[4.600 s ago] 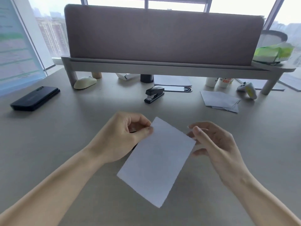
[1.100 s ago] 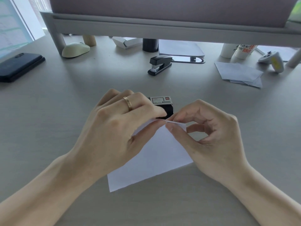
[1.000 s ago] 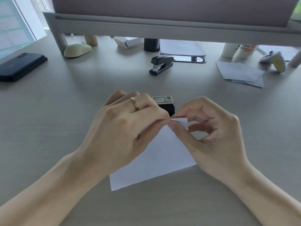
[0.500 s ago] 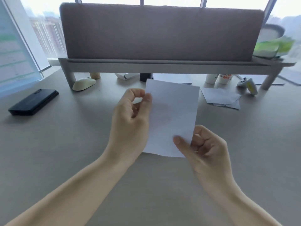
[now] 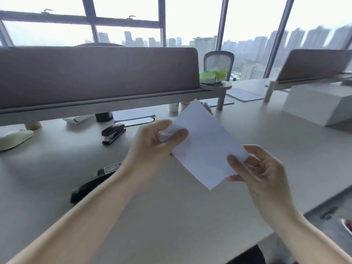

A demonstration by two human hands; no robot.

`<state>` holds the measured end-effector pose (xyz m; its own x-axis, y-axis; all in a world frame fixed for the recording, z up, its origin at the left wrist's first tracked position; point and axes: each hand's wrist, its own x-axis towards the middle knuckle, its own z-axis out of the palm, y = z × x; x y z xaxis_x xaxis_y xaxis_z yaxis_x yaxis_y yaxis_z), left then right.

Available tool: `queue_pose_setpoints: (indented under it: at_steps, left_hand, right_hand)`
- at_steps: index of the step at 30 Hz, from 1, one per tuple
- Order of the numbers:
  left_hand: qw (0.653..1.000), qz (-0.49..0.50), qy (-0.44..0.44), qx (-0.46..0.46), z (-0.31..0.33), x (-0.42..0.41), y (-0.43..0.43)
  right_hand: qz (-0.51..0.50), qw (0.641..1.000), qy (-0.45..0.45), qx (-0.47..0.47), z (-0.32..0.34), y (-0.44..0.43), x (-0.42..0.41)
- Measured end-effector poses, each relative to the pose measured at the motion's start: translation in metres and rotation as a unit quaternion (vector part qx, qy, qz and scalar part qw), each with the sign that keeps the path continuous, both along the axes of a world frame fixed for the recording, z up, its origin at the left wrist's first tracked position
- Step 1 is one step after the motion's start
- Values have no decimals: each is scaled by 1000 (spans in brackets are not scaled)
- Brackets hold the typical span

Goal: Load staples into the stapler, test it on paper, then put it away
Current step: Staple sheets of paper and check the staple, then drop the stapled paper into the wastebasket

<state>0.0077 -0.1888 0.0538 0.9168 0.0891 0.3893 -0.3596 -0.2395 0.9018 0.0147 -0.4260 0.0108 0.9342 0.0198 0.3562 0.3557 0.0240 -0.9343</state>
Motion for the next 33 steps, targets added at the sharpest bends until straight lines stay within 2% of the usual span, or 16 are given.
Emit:
queue_pose_setpoints:
  at_steps: [2,5,11,17,19,21,24,28,31,33]
  left_hand:
    - [995,-19,30,-89,-7,12,-44]
    - [984,-86,53,-146,-12,25,-115]
    - [962,-207,117,-136,-26,34,-233]
    - [951,-258,161,-52,-50,34,-325]
    - [954,-269,130,24,-58,33,-348]
    - [942,-301,84,123,-63,35,-366]
    - [897,-358,18,258,-67,49,-387]
    - [792,-433,-79,424,-73,74,-411]
    - [726,-442,-165,501,-82,97,-426]
    - [695,-426,-216,537,-88,111,-433]
  right_hand:
    - [-35,999,27,24,-1,-35,-9]
    - [-94,995,28,36,-2,-82,-25]
    - [-261,965,21,-12,-8,-190,-51]
    - [-382,919,31,-92,-23,-300,-89]
    - [-418,898,32,-132,-33,-329,-104]
    - [-445,880,43,-161,-46,-353,-120]
    - [-474,855,78,-196,-70,-382,-140]
    - [-491,820,139,-260,-110,-405,-153]
    - [-490,796,193,-298,-149,-416,-148]
    - [-485,783,234,-310,-174,-420,-142]
